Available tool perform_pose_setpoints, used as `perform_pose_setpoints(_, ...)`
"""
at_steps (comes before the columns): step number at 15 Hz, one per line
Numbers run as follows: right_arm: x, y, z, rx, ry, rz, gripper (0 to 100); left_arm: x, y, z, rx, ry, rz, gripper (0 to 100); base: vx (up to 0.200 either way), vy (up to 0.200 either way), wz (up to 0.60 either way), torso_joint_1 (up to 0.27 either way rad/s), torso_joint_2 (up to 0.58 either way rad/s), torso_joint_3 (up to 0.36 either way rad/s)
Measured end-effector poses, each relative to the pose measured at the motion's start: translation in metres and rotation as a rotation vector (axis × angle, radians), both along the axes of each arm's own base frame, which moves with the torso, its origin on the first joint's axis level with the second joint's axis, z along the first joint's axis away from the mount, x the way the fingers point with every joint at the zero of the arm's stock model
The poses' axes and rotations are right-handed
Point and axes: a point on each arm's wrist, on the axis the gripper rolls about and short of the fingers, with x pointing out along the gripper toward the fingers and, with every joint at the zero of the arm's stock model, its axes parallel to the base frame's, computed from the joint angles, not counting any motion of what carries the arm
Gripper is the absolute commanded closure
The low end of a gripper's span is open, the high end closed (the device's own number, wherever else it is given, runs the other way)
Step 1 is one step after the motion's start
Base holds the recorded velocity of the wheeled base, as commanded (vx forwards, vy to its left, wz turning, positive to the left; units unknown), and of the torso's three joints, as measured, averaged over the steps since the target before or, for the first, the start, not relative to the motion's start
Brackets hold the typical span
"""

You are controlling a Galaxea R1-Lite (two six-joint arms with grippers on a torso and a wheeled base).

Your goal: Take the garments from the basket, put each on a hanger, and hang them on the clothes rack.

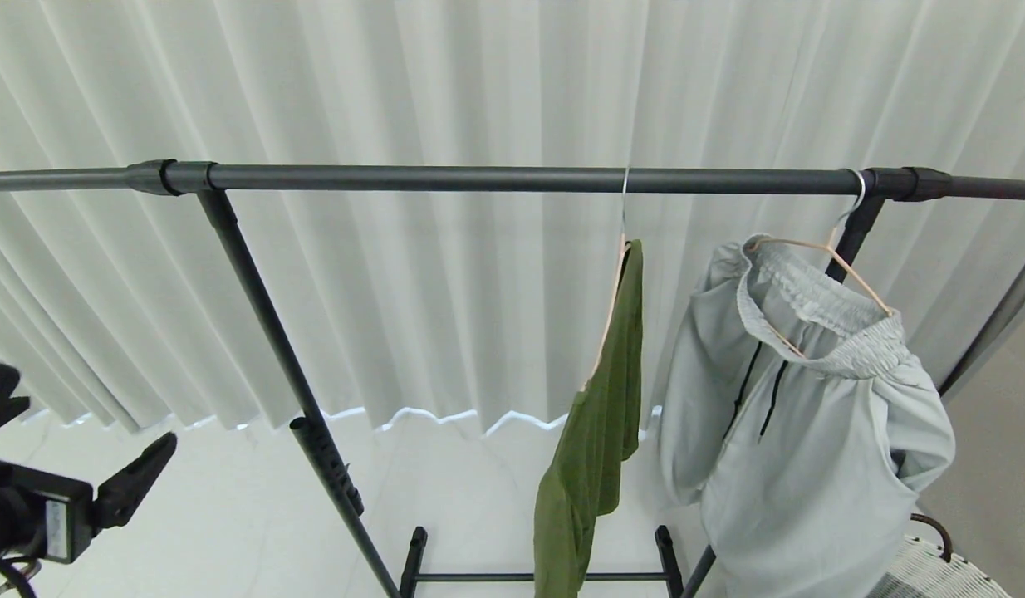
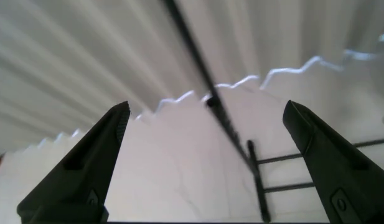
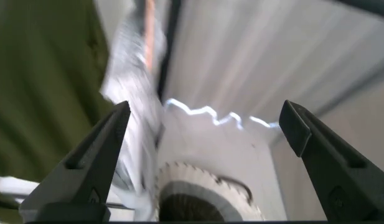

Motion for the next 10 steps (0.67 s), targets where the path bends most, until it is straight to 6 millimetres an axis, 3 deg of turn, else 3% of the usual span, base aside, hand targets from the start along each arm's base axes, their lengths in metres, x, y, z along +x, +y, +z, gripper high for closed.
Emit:
perform_pose_setpoints(5, -0.062, 0.003, -0.051, -0.011, 0.04, -0.043, 0, -0.057, 0.008, -0.033, -0.007, 0.003, 0.159, 0, 0.0, 0.0, 0.0, 0.0, 0.0, 0.0)
perform_pose_setpoints(10, -0.105, 0.008, -0.108, -0.038, -0.004, -0.044, 0, -0.108, 0.002, -0.078, 0.057, -0.132, 0.193, 0, 0.0, 0.0, 0.0, 0.0, 0.0, 0.0)
